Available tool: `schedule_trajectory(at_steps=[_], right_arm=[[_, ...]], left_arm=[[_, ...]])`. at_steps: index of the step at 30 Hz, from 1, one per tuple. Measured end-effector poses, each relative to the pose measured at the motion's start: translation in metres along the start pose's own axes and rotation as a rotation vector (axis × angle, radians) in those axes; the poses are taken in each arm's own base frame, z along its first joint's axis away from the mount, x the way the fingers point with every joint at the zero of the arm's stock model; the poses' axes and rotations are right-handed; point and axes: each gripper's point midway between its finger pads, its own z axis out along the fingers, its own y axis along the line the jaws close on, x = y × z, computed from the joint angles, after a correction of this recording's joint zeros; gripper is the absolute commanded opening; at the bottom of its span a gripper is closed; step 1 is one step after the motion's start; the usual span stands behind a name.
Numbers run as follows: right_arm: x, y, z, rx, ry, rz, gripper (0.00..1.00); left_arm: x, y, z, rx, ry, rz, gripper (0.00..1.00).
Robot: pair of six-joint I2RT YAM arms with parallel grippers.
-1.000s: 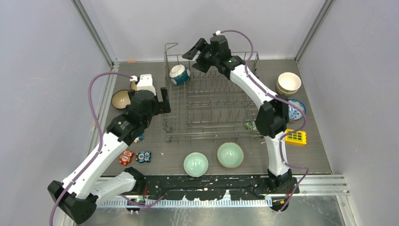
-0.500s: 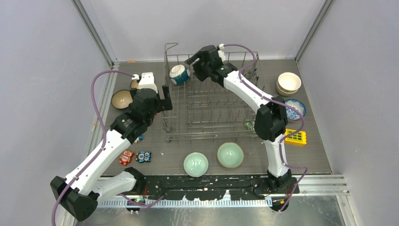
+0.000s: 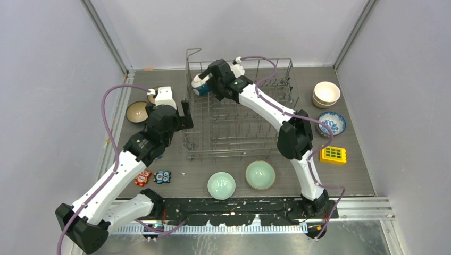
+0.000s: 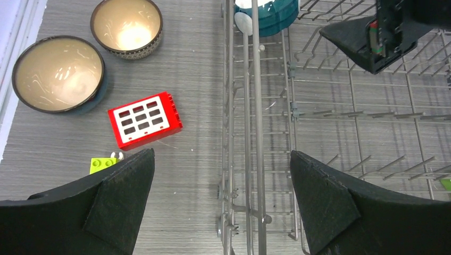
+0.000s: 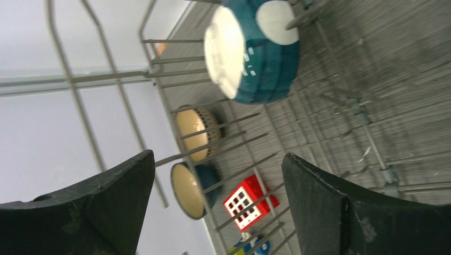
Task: Unload the bowls from the dish rack
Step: Pick up the bowl from the dish rack.
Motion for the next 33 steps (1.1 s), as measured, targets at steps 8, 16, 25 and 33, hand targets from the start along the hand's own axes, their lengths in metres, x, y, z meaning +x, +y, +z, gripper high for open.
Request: schedule_trajectory(at_steps=[8,16,25,33], right_arm=[[0.005,-0.034,0.028,0.089,-0.051,-0.009,0.93],[0.003,-0.041,0.046,0.086,-0.098,-0.006,0.93],[0.014,-0.049,0.069,0.065,-0.101,-0.032,0.95],[0.015,-0.039,0.077,-0.006,-0.118,-0.006,0.91]], left_arm=[[0.007,0.002,0.000,-0.003,0.011,-0.011,0.99],[0.013,0.003,0.002,-0.006,0.023,-0.007,0.98],[0.015,0.002,0.002,-0.003,0.026,-0.010,0.96],[0.020,-0.001,0.003,0.010,0.041,-0.016,0.89]])
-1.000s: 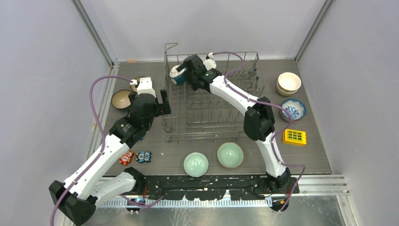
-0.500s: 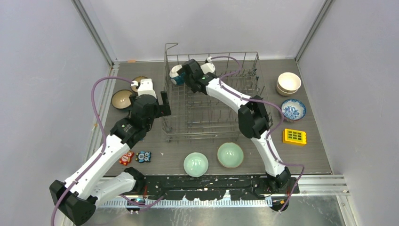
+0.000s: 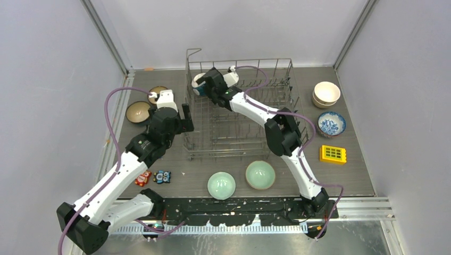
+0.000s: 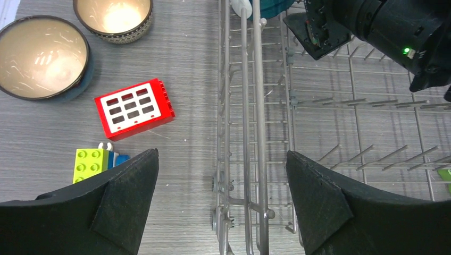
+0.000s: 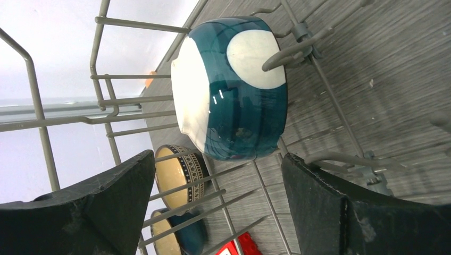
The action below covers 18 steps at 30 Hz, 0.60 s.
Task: Unload the bowls from the dish rack
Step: Pick up the bowl from the dish rack.
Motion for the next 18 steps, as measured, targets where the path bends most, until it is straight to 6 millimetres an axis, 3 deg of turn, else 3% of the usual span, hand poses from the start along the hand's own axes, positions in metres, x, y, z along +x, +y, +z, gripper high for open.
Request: schedule_trajectory(at_steps=[13,18], right_arm=[[0.001,0.000,0.006,-0.010,-0.051,-0.005,0.92],[0.001,-0.001,0.009,-0.013,-0.060,-0.017,0.73]], left_arm=[[0.010,-0.010,0.005,0.041,0.037,0.001,0.79],[0.014,-0.013,0.007,0.053,0.052,0.005,0.76]])
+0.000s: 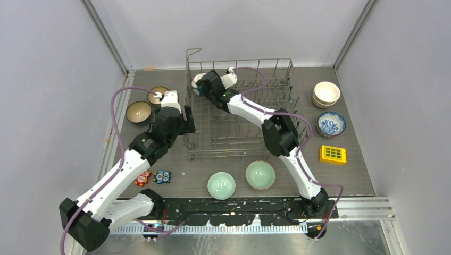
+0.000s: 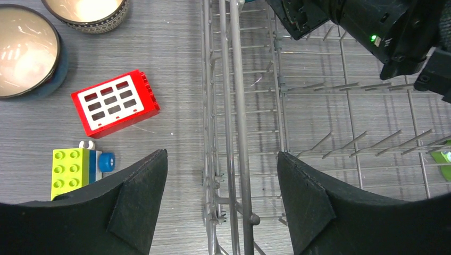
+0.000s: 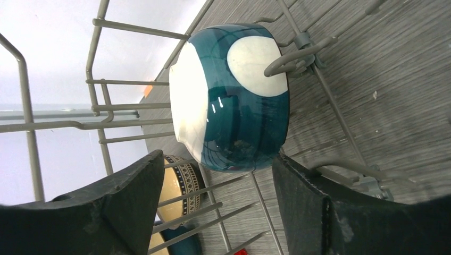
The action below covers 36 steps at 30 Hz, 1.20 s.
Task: Unload the bowls from the dish rack
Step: Pick up the bowl from the dish rack.
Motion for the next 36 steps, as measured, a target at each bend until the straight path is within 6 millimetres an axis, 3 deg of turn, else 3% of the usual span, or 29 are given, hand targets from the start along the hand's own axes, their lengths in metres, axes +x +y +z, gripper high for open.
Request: schedule_trajectory(at_steps=[4,12,17,21,24,29,32,34,36], right_arm=[[0.004,-0.003,0.005,-0.009,0.001,-0.016,0.65],[0.013,-0.008,0.012,-0.063,-0.004,-0.054,0.60],[0.013,-0.003,0.009,-0.112,0.000,-0.116,0.78],[0.004,0.005,-0.006,-0.146,0.042,-0.213,0.86],[-0.027,0.019,-0.024,-0.169,0.056,-0.274,0.87],[-0.131,0.055,-0.052,-0.226,0.031,-0.320,0.88],[-0.175,0.079,-0.058,-0.273,0.038,-0.344,0.88],[-0.198,0.096,-0.060,-0.318,0.040,-0.371,0.88],[-0.203,0.104,-0.061,-0.351,0.054,-0.398,0.88]], left_arm=[[0.000,-0.001,0.000,0.004,0.000,0.000,0.74],[-0.003,-0.003,0.001,0.011,-0.013,-0.007,0.72],[-0.003,-0.003,0.001,0.013,-0.016,-0.008,0.72],[-0.003,-0.003,0.001,0.012,-0.015,-0.006,0.72],[-0.003,-0.003,0.001,0.012,-0.016,-0.001,0.74],[-0.015,-0.005,0.000,0.013,-0.032,0.011,0.83],[-0.027,-0.011,0.003,0.014,-0.044,0.011,0.87],[-0.032,-0.015,0.009,0.009,-0.040,0.014,0.88],[-0.034,-0.017,0.015,-0.001,-0.032,0.020,0.89]])
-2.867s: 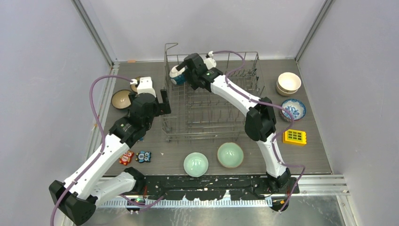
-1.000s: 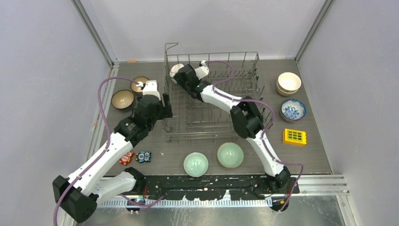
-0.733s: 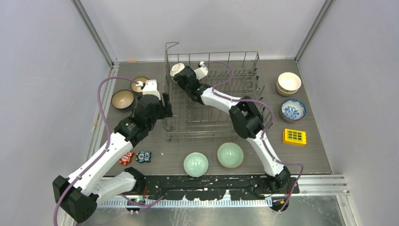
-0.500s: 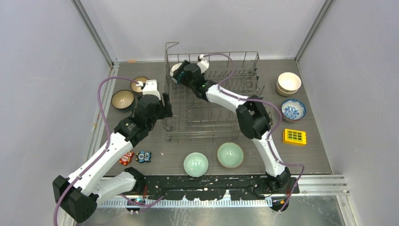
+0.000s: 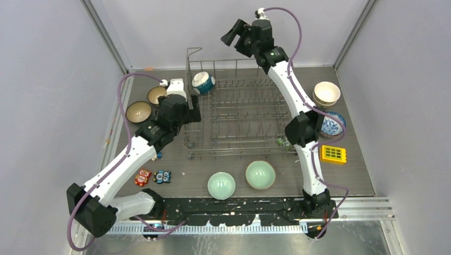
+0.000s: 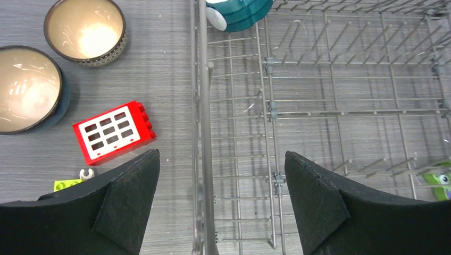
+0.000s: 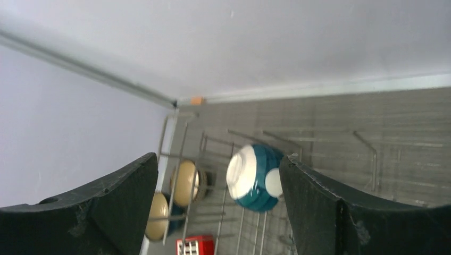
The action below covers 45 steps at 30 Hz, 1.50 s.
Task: Unload the bowls from the dish rack
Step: Pick up the bowl from the dish rack.
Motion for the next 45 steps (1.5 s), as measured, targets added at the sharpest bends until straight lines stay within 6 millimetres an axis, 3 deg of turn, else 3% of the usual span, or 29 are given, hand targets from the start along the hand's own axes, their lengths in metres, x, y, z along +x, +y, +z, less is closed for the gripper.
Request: schedule_trajectory(at_steps=[2,10,14,19,24,33,45], right_arm=[[0.012,0.001,0.001,-0.017,0.055,-0.020,0.88],[0.108,-0.022,0.019,-0.013,0.318,-0.051,0.88],[0.138,-0.032,0.022,0.006,0.394,-0.052,0.88],[0.139,-0.026,0.022,-0.009,0.394,-0.057,0.88],[0.137,-0.018,0.023,-0.032,0.378,-0.063,0.88],[0.143,-0.024,0.027,-0.004,0.362,-0.129,0.88],[0.156,-0.040,0.022,0.044,0.396,-0.154,0.86]], left_arm=[[0.000,-0.001,0.007,-0.018,0.013,0.012,0.89],[0.006,0.014,0.035,-0.126,0.068,0.052,0.81],[0.006,0.023,0.047,-0.163,0.082,0.033,0.75],[-0.003,0.026,0.058,-0.177,0.083,0.007,0.67],[-0.006,0.020,0.066,-0.147,0.075,-0.002,0.38],[-0.012,0.011,0.077,-0.107,0.059,0.036,0.01],[-0.014,0.006,0.083,-0.069,0.058,0.047,0.00]])
